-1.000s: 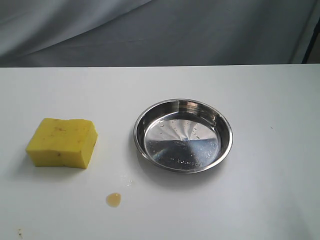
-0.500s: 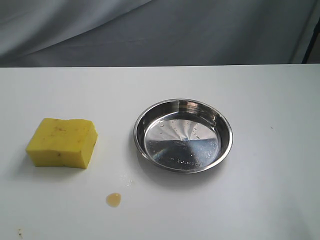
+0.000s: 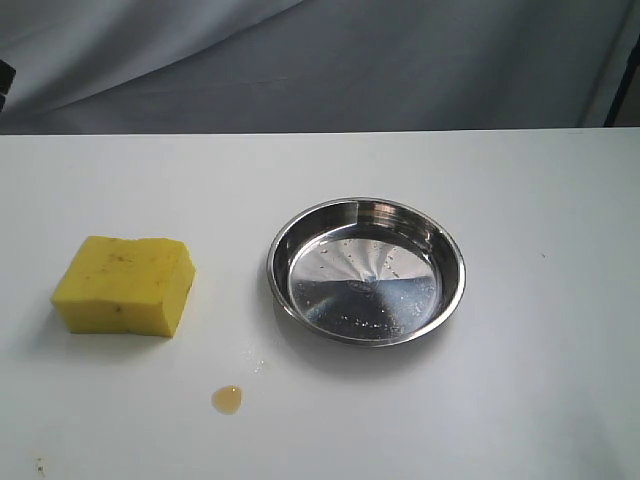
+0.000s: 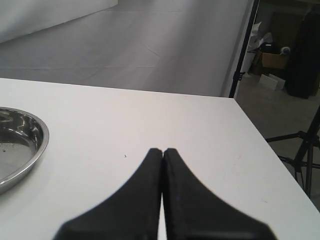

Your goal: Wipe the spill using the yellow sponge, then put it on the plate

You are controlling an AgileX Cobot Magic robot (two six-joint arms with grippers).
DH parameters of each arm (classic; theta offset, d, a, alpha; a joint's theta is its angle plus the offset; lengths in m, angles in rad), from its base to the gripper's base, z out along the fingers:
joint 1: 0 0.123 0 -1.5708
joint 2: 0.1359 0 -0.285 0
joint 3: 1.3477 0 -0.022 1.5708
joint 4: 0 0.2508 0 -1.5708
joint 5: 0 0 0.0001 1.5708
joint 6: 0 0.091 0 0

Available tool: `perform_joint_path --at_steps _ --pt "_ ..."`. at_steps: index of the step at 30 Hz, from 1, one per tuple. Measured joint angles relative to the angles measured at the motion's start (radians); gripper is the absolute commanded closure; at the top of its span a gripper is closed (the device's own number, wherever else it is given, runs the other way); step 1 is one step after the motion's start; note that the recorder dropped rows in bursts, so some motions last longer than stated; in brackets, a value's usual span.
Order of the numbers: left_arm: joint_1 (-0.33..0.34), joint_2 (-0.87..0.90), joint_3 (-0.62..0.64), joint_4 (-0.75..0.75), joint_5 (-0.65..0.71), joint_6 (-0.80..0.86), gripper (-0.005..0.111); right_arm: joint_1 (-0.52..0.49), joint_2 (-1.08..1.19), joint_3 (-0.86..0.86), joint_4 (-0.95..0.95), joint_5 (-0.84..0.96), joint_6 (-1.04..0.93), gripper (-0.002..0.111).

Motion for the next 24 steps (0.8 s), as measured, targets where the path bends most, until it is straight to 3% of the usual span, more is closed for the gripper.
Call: perform_joint_path --at_steps 24 --pt "0.0 0.038 0.14 -0.02 -0.178 0.004 0.106 0.0 0.0 0.0 0.0 -0.002 0.0 0.108"
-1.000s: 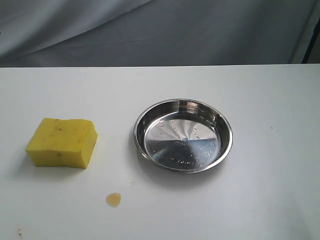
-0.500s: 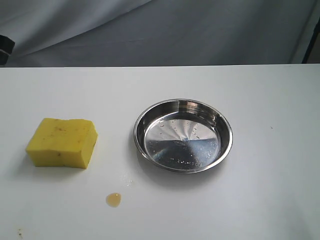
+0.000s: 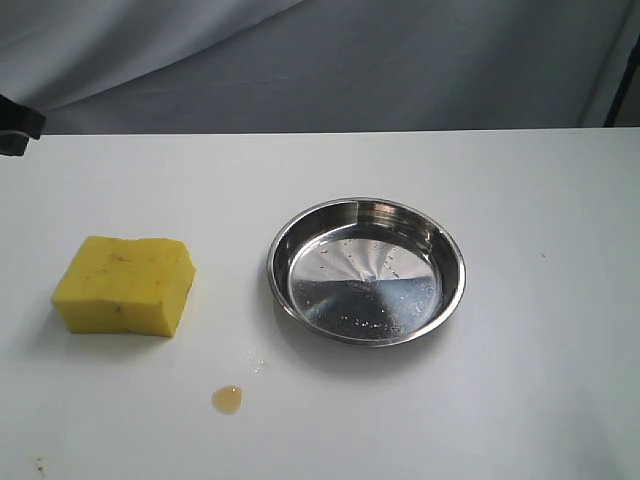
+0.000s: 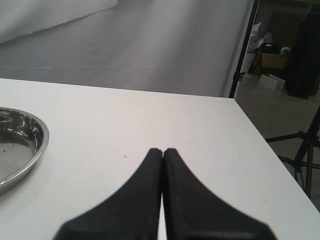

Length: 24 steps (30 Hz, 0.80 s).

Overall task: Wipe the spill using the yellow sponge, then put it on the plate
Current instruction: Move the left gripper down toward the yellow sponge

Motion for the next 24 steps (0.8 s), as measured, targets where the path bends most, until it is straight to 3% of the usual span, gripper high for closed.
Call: perform_joint_path --at_steps 24 --pt "0.0 0.124 0.019 -0.034 0.012 0.0 0.106 0.0 0.0 0.0 0.0 0.0 0.0 0.108"
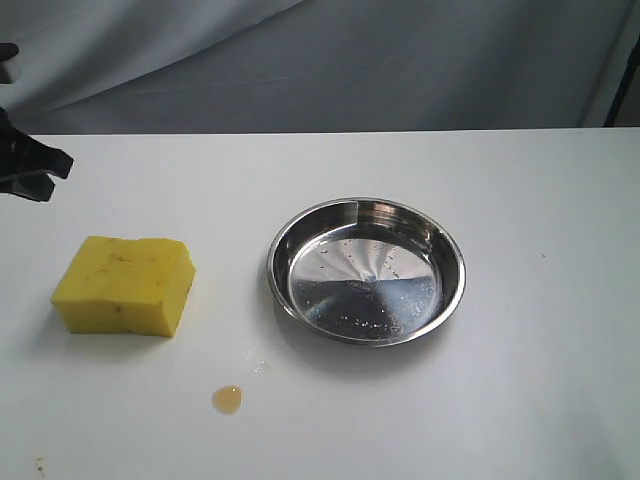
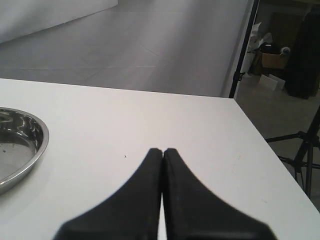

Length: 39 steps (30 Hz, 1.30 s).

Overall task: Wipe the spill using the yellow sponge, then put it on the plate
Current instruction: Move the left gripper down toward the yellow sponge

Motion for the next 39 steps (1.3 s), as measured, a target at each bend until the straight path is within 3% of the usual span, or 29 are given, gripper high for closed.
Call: perform_joint_path --at_steps 13,25,39 --pt "0.0 0.005 0.0 -0.285 0.127 0.416 0.106 0.0 0.0 0.0 0.0 0.0 0.0 0.108" --pt "0.0 0.005 0.0 -0.293 0.133 0.441 0.106 0.0 0.0 0.0 0.0 0.0 0.0 0.108" --pt "0.0 0.005 0.0 -0.187 0.11 0.445 0.106 0.0 0.0 0.0 0.0 0.0 0.0 0.108"
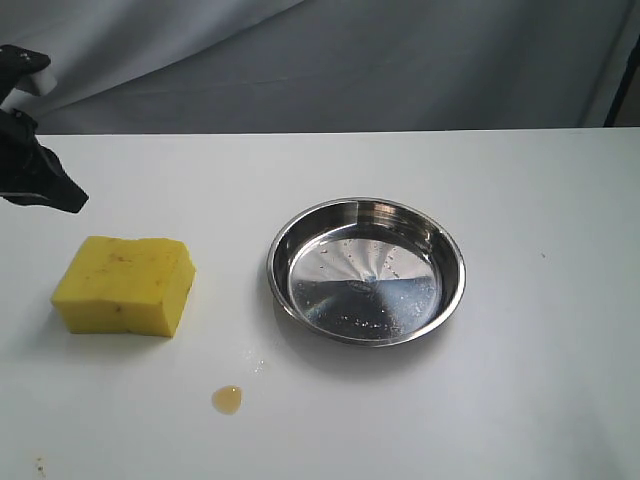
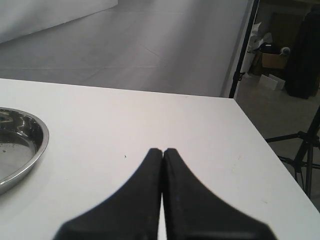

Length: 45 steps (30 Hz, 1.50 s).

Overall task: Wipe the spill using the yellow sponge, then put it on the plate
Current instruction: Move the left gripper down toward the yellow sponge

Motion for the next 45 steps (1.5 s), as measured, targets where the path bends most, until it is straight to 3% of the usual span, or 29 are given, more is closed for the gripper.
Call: perform_joint_path --at_steps 11,14,19,22,34,45 --pt "0.0 0.008 0.015 0.021 -0.008 0.0 0.102 0.0 0.0 0.0 0.0 0.0 0.0 0.108" --pt "0.0 0.014 0.042 0.021 -0.023 0.0 0.085 0.0 0.0 0.0 0.0 0.0 0.0 0.108" --pt "0.0 0.037 0.076 0.02 -0.045 -0.004 0.02 0.0 0.0 0.0 0.0 0.0 0.0 0.108" --pt "0.0 0.051 0.084 -0.006 -0.074 -0.041 0.001 0.0 0.0 0.0 0.0 0.0 0.0 0.108" --pt "0.0 0.076 0.084 -0.028 -0.193 -0.045 0.002 0.0 0.0 0.0 0.0 0.0 0.0 0.108" --pt "0.0 0.076 0.084 -0.025 -0.223 -0.047 0.002 0.0 0.0 0.0 0.0 0.0 0.0 0.108"
